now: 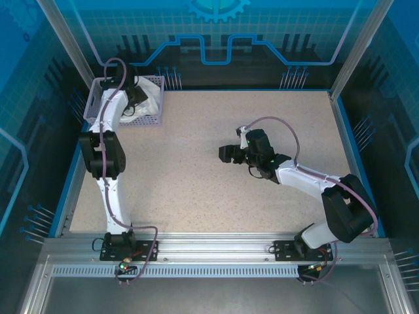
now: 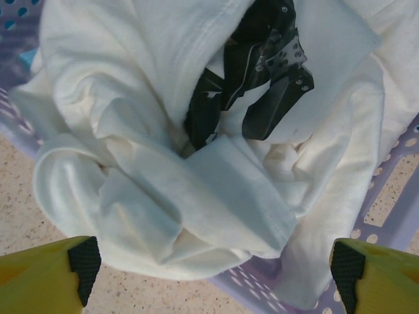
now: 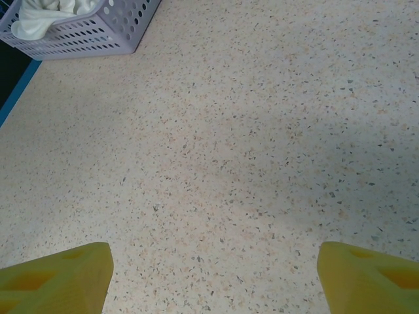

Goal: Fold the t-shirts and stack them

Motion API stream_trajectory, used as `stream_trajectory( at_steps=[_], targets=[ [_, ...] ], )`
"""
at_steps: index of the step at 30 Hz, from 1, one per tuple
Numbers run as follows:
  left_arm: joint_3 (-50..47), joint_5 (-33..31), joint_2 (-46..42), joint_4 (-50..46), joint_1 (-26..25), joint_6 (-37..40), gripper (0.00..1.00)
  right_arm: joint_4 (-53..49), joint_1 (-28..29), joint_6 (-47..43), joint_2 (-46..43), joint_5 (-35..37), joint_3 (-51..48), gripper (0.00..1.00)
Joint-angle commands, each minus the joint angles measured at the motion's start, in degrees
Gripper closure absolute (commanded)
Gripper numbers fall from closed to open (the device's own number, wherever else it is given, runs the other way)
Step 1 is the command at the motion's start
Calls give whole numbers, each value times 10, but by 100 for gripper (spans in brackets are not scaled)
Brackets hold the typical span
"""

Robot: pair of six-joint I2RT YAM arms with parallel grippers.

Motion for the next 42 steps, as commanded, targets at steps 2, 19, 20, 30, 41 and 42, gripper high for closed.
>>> stream_trajectory(
  at_steps=[2,19,20,30,41,42],
  targets=[
    [39,13,31,-29,-2,24,9,-3,6,-11,5,-11,12,17],
    [87,76,32,12,2,30,100,-8,6,-13,15,-16,21,18],
    [87,70,16,19,-2,34,100,-9,6,-13,16,-17,21,18],
    [62,-29,-194,153,-139,146,100,-11,6,-13,16,-16,23,18],
    [-90,30,-172,79,-45,17,1,-12,6,-9,13,-13,20,17],
    [-96,35,-163,77,-34,8,1,-13,6,-10,15,-13,22,17]
  ],
)
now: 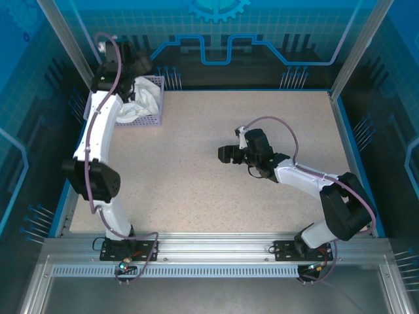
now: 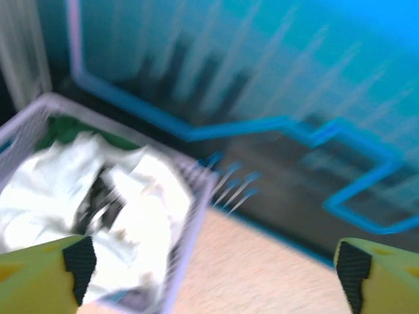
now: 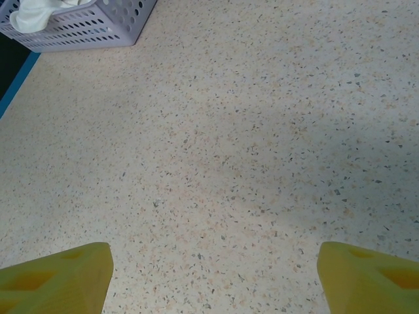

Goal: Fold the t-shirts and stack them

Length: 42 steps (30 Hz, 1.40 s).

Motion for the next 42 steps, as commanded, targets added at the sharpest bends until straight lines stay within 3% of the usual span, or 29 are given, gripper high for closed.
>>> stream_trajectory(
  at_steps=[1,5,12,17,19,21,26,27,34,38,42],
  targets=[
    [-37,31,50,-59,31,-51,1,-7,6,-6,4,-4,16,17],
    [37,20,130,-127,54,-47,1,-7,6,-6,6,-6,16,17],
    [255,18,326,-268,68,-19,1,-11,6,-8,11,-9,20,17],
    [252,24,356,-246,78,-11,3,-10,6,-8,12,-10,20,17],
    [258,26,366,-244,78,-5,10,-11,6,-9,13,-10,20,17],
    [259,35,366,-235,78,-3,29,-11,6,-9,14,-11,20,17],
    [269,53,344,-212,77,0,93,-11,6,-10,16,-11,20,17],
    [270,45,331,-209,75,0,100,-11,6,-10,16,-11,20,17],
    [271,-19,173,-124,17,47,100,-14,6,-10,16,-10,20,17],
    [267,-60,63,-43,-75,111,100,-21,6,-8,7,4,20,17],
    [279,-46,6,-18,-194,158,100,-65,11,-10,-33,53,40,17]
  ],
)
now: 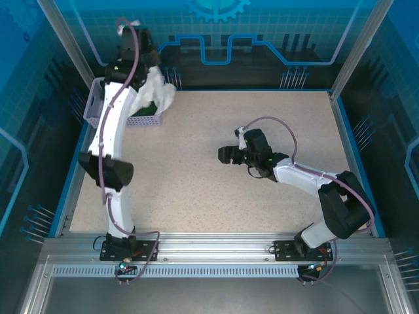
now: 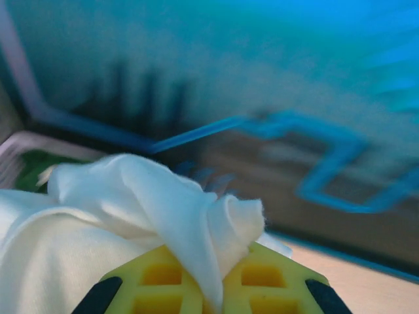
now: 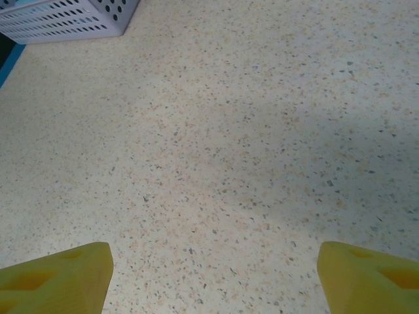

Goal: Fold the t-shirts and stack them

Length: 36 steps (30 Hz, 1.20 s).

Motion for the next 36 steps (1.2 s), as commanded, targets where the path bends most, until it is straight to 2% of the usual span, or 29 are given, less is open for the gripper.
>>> stream_trajectory(
  at_steps=[1,3,5,8,9,11,13,15,17,20,23,24,27,30,36],
  targets=[
    [20,3,-64,50,-91,61,100,-65,11,-9,-52,56,42,17],
    [-5,10,-83,49,-137,60,100,-123,14,-4,-89,107,61,17],
    [-48,27,-99,42,-150,21,97,-180,11,11,-120,150,81,16],
    [-164,65,-129,51,-148,-37,82,-274,-9,28,-148,166,113,16],
    [-216,73,-142,61,-144,-51,72,-308,-22,38,-154,161,123,16],
    [-300,106,-163,64,-116,-99,40,-358,-48,47,-163,135,135,16],
    [-372,161,-180,54,-62,-156,36,-395,-67,53,-174,110,136,16],
    [-472,229,-205,67,0,-226,21,-423,-85,59,-187,78,126,16],
    [-599,290,-247,130,45,-293,16,-435,-97,67,-201,61,107,15],
    [-758,340,-304,215,59,-350,11,-444,-123,69,-213,29,79,14],
    [-801,414,-301,228,31,-342,8,-464,-169,73,-198,-5,66,15],
    [-799,417,-297,219,8,-326,6,-477,-190,78,-186,-6,66,15],
    [-759,393,-273,175,-80,-270,5,-495,-255,90,-140,0,65,20],
    [-741,380,-233,172,-148,-269,5,-478,-308,95,-94,-6,54,26],
    [-755,339,-170,173,-253,-290,6,-463,-332,74,11,27,76,31]
  ],
)
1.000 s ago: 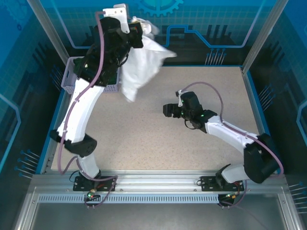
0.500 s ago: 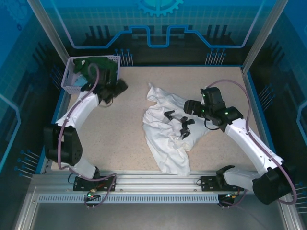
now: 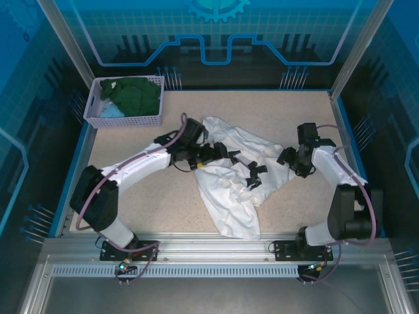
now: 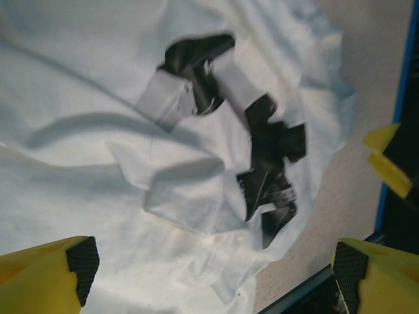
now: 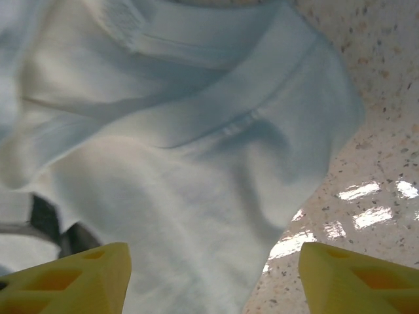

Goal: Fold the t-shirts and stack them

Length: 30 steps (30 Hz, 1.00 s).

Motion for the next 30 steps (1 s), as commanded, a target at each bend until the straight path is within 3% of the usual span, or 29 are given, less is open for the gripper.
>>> stream_trajectory(
  at_steps=[1,5,7,10,12,16,22,25,26,27,30],
  targets=[
    [-11,-38,27,-18,-49,2,5,-7,-9,-8,35,26,16,31],
    [-22,-68,60,-9,-86,3,14,9,-13,-12,83,18,24,33],
    [-34,-87,77,0,-87,3,23,21,-14,-18,107,0,28,43],
    [-51,-144,84,1,-87,20,54,33,-16,-23,124,-20,33,64],
    [-60,-172,84,14,-87,32,68,41,-19,-21,121,-30,32,85],
    [-52,-188,99,17,-73,44,99,49,-20,-11,79,-39,33,100],
    [-64,-190,54,28,-43,61,100,24,-9,-4,-35,-25,43,100],
    [-68,-152,28,26,-37,70,100,7,-3,-5,-80,-7,47,100],
    [-69,-120,21,34,-39,73,76,3,-1,-7,-92,-1,48,100],
    [-68,-96,16,37,-45,71,60,1,0,-9,-97,3,47,100],
    [-39,-55,17,32,-87,68,37,-5,5,-15,-100,3,46,100]
  ],
)
